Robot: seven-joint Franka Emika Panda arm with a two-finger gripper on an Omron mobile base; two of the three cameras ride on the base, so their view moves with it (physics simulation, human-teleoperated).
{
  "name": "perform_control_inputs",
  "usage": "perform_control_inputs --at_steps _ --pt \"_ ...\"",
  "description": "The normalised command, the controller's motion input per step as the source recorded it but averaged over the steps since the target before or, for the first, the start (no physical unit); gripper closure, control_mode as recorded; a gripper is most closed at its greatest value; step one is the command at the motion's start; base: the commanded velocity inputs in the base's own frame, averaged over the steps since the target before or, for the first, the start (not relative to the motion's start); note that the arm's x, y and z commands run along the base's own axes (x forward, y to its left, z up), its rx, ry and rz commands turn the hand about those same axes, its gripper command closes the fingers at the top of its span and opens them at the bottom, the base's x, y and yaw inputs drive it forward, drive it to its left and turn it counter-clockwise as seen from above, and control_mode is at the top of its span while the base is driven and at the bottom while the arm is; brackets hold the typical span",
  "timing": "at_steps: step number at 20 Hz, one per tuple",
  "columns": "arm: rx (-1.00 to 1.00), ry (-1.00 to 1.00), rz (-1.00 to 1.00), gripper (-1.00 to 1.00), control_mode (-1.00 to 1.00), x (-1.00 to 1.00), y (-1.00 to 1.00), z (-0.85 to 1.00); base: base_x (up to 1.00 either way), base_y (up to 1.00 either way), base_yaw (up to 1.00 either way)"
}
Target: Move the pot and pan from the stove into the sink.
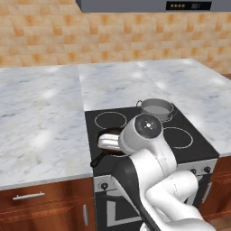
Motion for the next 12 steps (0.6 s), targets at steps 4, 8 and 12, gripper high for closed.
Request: perform_control_inputs --at_steps 4,8,12 --pt "0.0 0.0 -0.03 -1.0 -1.0 0.01 0.0 -0.05 0.0 0.0 0.0" --pt "0.0 0.0 0.0 -1.0 -1.0 0.09 0.0 -0.03 0.0 0.0 0.0" --pt "0.0 0.03 0.0 -1.0 -1.0 0.29 0.0 -0.16 0.0 0.0 0.0"
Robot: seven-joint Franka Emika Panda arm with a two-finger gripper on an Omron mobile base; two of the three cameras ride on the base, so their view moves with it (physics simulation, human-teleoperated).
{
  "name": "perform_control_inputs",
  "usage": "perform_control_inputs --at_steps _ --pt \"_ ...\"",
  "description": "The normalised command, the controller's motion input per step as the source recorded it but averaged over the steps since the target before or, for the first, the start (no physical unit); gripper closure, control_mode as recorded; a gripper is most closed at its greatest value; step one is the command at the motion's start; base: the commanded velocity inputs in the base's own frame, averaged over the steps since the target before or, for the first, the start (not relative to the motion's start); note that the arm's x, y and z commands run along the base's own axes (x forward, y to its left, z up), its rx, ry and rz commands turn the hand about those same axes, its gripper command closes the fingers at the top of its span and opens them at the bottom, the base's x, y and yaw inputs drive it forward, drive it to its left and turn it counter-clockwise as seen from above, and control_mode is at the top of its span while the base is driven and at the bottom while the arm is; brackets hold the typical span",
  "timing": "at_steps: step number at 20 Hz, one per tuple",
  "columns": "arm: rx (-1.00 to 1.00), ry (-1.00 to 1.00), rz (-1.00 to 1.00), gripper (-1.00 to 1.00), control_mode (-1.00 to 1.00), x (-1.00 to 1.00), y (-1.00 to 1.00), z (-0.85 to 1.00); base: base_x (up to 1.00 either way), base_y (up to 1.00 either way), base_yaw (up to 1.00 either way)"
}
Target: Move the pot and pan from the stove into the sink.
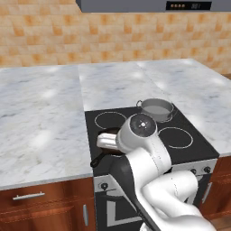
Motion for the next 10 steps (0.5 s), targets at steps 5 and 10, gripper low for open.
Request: perform_control_inputs --at_steps 5,10 --pt "0.0 0.05 0.0 -1.0 -1.0 0.32 0.0 -0.2 0.0 0.0 0.0" --pt "0.0 0.03 -0.01 -1.0 -1.0 0.26 0.0 -0.2 0.0 0.0 0.0"
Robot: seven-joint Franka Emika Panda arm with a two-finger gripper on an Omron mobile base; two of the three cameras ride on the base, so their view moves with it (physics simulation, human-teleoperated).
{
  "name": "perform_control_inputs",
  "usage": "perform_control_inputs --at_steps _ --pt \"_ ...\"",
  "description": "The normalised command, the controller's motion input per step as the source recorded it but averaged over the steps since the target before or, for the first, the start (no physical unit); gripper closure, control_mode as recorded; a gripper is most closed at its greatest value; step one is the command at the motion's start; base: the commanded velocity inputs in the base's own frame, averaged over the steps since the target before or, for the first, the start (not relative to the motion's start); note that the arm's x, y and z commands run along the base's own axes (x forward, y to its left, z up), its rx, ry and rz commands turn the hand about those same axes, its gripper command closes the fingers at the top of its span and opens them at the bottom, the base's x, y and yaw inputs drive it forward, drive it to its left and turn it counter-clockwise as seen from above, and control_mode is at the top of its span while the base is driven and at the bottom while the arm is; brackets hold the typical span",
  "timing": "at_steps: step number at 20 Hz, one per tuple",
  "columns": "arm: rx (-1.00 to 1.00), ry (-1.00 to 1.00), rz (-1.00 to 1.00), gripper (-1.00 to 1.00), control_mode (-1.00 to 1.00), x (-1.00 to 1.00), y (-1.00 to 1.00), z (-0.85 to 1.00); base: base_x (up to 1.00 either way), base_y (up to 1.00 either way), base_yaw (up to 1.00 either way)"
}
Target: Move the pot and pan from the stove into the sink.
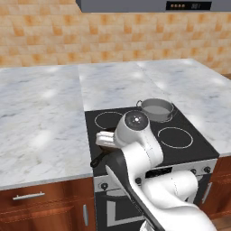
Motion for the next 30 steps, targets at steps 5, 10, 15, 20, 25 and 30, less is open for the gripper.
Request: perform_control_inputs --at_steps 5,10,15,20,25,30 --pt "0.0 0.04 -0.04 -1.0 -1.0 0.15 0.0 -0.32 0.0 0.0 0.0" --pt "0.01 0.04 -0.06 -1.0 -1.0 0.11 0.0 -0.37 0.0 0.0 0.0" --pt "0.0 0.02 -0.06 -1.0 -1.0 0.21 0.0 -0.31 0.0 0.0 0.0" --pt "0.0 0.02 -0.05 -1.0 -1.0 0.28 0.0 -0.26 0.0 0.0 0.0" --pt "0.0 0.03 -0.04 -1.0 -1.0 0.3 0.01 -0.23 0.0 0.0 0.0" --pt "0.0 0.03 -0.03 -1.0 -1.0 0.28 0.07 -0.2 0.0 0.0 0.0"
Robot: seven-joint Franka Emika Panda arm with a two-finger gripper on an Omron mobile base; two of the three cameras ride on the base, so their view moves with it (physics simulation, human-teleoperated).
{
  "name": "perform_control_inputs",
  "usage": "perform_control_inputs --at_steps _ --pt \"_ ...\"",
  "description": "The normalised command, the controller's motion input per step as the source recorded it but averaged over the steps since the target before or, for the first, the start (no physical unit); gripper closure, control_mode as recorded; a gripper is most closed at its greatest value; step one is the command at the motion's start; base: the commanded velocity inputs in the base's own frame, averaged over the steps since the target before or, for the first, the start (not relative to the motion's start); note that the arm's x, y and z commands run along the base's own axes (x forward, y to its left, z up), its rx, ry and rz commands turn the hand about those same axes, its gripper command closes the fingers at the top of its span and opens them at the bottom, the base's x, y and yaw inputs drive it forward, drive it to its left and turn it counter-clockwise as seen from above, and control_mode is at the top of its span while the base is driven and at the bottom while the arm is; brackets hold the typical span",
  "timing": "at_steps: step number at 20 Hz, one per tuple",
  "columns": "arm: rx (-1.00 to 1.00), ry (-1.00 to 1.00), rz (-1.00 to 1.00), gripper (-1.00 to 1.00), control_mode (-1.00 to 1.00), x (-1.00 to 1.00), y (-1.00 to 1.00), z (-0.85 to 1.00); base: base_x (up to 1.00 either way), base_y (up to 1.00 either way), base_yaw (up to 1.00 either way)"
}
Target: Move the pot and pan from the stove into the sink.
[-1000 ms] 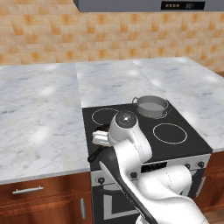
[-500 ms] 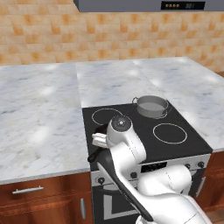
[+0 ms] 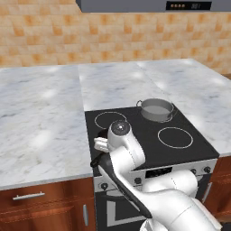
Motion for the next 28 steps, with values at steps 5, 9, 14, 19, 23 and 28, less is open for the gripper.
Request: perform_control_inputs --at_steps 5,9,14,19,23,28 --pt "0.0 0.04 -0.03 -1.0 -1.0 0.31 0.15 -0.18 0.0 0.0 0.0" --pt "0.0 0.05 -0.05 -1.0 -1.0 0.29 0.29 -0.17 0.0 0.0 0.0" --pt "0.0 0.04 -0.05 -1.0 -1.0 0.23 0.33 -0.16 0.0 0.0 0.0" --pt "0.0 0.02 -0.02 -1.0 -1.0 0.13 0.15 -0.07 0.0 0.0 0.0" --pt "0.0 0.01 0.0 -1.0 -1.0 0.0 0.0 0.0 0.0 0.0 0.0" --pt "0.0 0.02 0.0 -1.0 -1.0 0.04 0.0 -0.19 0.0 0.0 0.0"
